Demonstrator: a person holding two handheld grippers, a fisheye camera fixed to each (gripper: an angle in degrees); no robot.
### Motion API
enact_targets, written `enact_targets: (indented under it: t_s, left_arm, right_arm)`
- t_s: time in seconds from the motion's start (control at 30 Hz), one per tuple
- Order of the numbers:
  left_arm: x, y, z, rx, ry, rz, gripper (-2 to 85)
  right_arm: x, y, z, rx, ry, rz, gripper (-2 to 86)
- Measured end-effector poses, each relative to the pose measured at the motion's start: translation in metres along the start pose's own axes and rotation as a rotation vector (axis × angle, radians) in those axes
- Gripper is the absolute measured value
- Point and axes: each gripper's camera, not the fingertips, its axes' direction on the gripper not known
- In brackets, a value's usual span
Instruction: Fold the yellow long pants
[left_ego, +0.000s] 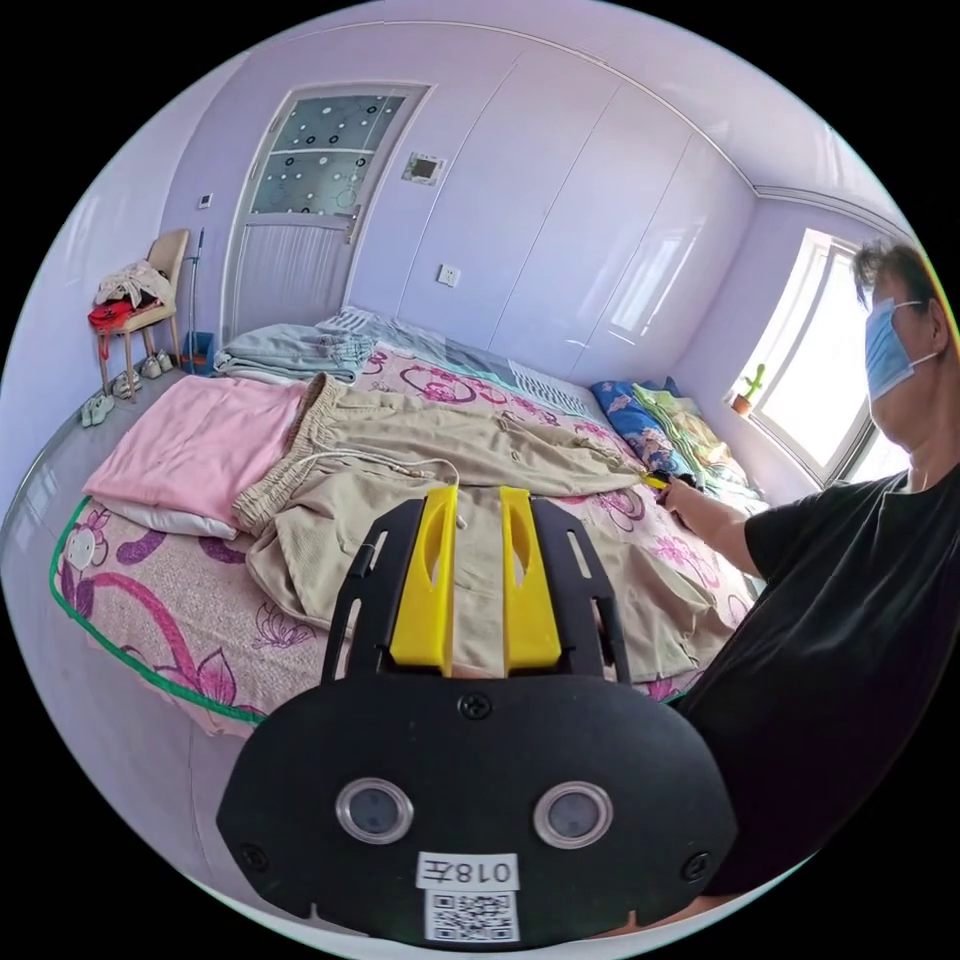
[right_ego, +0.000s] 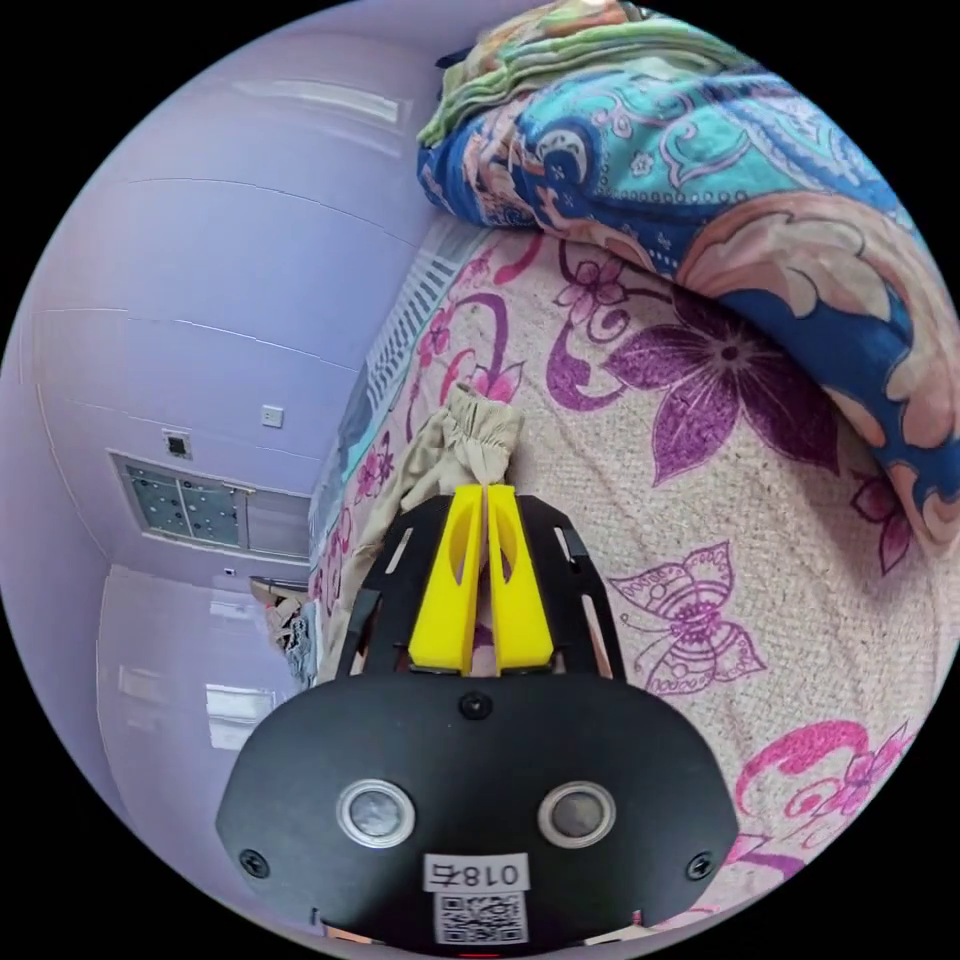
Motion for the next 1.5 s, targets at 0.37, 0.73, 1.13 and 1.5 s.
enact_targets:
  t_s: [0.37,0.73,1.13,1.5]
  left_arm:
    - [-0.063,0.021,0.008,0.019,-0.017,-0.26,9.2]
    - [-0.146,0.046,-0.027,0.076,-0.147,-0.519,12.6]
    - [-0.225,0.049,0.057,-0.045,-0.001,-0.733,15.5]
    - [-0.25,0.055,0.075,0.025,0.227,-0.745,13.7]
  right_arm:
    - [0.102,0.054,-0.067,-0.022,-0.067,0.036,8.8]
    - [0.15,0.256,-0.228,-0.136,-0.441,-0.325,7.4]
    - [0.206,0.418,-0.286,-0.151,-0.445,-0.261,5.1]
    - [0.212,0.444,-0.284,-0.166,-0.454,-0.27,3.6]
